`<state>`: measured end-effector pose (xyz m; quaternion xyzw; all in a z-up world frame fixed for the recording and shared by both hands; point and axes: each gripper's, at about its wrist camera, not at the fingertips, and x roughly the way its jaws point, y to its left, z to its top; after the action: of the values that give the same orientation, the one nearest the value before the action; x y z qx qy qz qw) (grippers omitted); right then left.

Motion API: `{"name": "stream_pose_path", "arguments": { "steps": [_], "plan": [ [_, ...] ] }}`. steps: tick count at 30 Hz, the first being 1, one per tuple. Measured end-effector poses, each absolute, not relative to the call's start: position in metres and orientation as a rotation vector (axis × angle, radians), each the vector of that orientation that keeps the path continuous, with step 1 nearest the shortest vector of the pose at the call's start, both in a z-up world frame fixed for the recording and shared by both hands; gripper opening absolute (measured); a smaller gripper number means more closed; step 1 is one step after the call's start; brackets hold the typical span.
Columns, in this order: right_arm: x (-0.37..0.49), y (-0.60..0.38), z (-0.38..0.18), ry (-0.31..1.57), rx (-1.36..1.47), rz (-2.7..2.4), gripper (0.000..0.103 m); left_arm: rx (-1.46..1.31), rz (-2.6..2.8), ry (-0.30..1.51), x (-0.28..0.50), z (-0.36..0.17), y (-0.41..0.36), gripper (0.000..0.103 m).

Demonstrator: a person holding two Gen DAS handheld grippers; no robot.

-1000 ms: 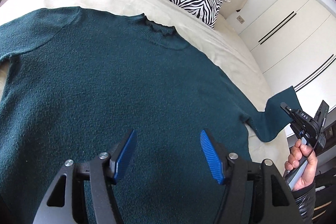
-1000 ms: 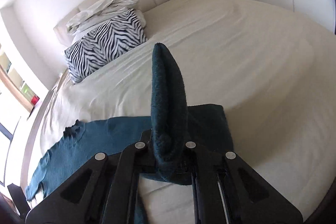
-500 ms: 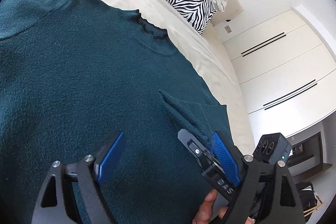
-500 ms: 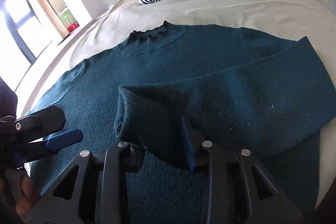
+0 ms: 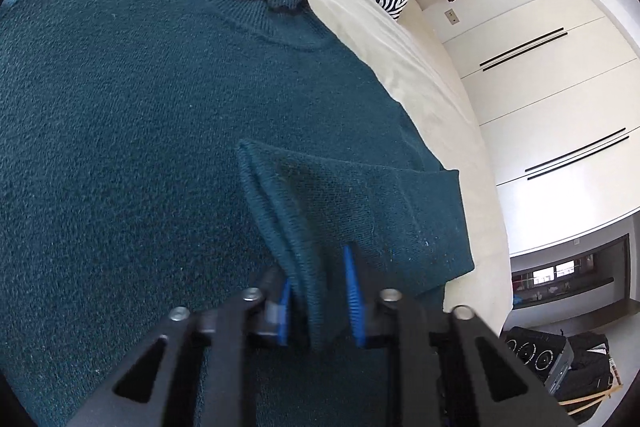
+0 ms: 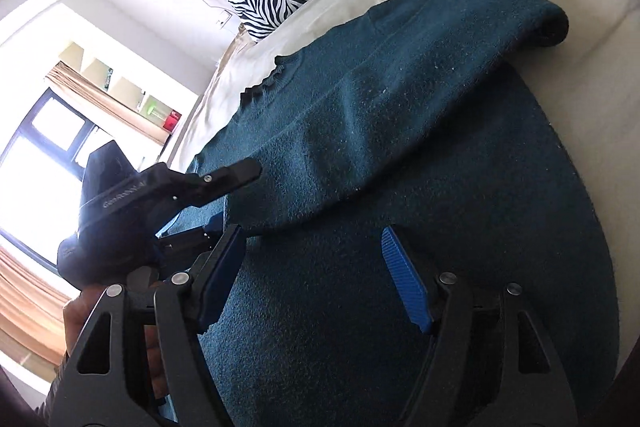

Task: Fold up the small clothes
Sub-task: 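Lay the sleeve across the sweater body with the right gripper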

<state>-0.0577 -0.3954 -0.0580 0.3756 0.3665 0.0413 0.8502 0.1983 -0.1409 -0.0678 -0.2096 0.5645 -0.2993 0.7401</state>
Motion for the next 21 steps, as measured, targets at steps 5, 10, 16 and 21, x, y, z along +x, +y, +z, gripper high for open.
{"name": "stream_pose_path", "arguments": {
  "steps": [5, 10, 16, 21],
  "plan": [
    [-0.058, -0.409, -0.06, 0.747, 0.872, 0.094, 0.07, -0.395, -0.632, 1.13, 0.21, -0.037, -0.127, 0.009],
    [-0.058, -0.425, -0.06, 0.731, 0.956, 0.077, 0.07, -0.368, -0.56, 1.034, 0.235, -0.016, -0.089, 0.009],
    [-0.05, -0.453, -0.049, 0.678, 1.107, 0.092, 0.07, -0.41, -0.472, 0.984, 0.26, -0.025, -0.047, 0.009],
    [-0.011, -0.477, -0.05, 0.676, 1.241, 0.112, 0.071, -0.426, -0.45, 0.97, 0.269, -0.038, -0.038, 0.009]
  ]
}}
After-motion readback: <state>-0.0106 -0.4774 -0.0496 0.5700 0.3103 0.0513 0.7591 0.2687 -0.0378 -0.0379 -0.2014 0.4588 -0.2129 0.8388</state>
